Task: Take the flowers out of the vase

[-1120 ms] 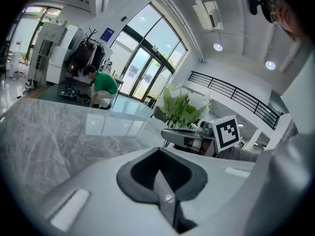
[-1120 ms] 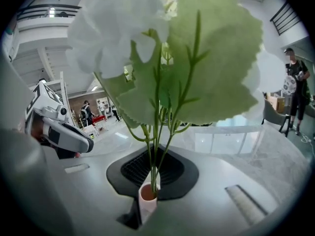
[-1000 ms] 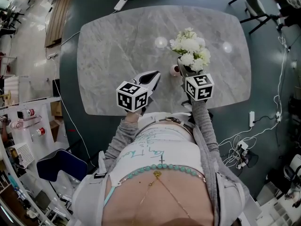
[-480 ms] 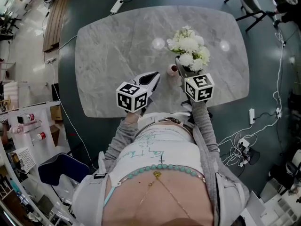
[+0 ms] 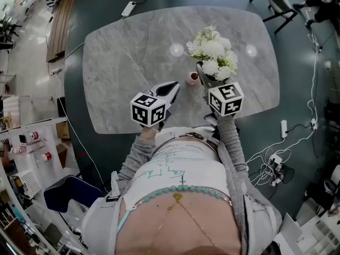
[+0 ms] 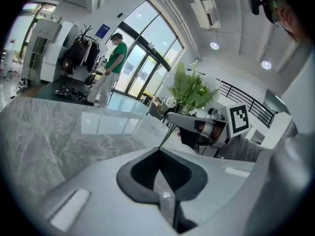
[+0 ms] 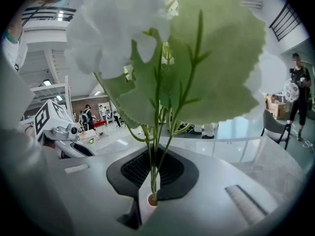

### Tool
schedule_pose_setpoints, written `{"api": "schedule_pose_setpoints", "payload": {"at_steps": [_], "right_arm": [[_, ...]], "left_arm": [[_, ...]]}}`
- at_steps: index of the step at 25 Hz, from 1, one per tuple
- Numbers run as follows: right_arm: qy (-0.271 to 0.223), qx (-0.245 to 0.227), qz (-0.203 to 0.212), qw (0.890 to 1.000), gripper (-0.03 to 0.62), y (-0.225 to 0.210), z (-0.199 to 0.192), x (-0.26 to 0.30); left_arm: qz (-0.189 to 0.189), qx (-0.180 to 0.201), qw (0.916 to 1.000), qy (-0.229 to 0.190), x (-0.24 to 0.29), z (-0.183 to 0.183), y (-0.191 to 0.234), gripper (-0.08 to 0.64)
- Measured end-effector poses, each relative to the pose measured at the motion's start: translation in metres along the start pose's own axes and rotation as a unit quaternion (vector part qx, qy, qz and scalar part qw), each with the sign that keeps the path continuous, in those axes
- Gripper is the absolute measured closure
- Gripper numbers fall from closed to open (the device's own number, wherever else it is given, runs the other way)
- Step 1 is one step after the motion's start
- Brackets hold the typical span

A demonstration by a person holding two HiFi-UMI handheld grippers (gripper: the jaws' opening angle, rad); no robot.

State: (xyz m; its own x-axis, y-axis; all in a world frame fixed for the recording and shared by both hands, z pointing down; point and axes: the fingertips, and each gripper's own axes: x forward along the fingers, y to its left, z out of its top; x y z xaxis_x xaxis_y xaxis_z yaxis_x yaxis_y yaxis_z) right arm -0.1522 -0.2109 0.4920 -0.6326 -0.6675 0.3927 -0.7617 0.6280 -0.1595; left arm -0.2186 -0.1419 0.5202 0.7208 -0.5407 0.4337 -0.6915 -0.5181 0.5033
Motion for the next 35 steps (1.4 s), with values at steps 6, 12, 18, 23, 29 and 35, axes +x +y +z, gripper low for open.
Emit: {"api": "schedule_pose_setpoints", "payload": {"at_steps": [6,12,18,23,29,35], "right_arm": [[-0.013,-0.004,0.004,1.0,0.552,0.001,0.016,-0.011],[-0.021,-0.008,0.007,1.0,0.552,0.008,0.028,-0.016],[-0.031,-0.011,0.008,0.999,0.555,0.011,0.042,-0.024],[-0.033,-0.007,0.008,0.999,0.555,0.01,0.052,-0.032],[-0.04,0.002,0.006,0.999,0.555,0.007,0.062,-0.039],[-0.042,0.008,0.014,0.999,0.555,0.013,0.069,-0.045]], "left_arm": [[-0.005,0.001,1.0,0.001,0.004,0.0,-0.007,0.56],[-0.01,0.002,0.9999,0.0,0.003,0.001,-0.009,0.56],[-0.021,0.007,0.9998,0.001,0.009,0.003,-0.017,0.56],[-0.029,0.011,0.9995,0.006,0.016,0.003,-0.024,0.56],[-0.031,0.005,0.9995,0.008,0.021,0.003,-0.024,0.56],[-0.034,0.004,0.9994,0.011,0.02,-0.001,-0.024,0.56]]}}
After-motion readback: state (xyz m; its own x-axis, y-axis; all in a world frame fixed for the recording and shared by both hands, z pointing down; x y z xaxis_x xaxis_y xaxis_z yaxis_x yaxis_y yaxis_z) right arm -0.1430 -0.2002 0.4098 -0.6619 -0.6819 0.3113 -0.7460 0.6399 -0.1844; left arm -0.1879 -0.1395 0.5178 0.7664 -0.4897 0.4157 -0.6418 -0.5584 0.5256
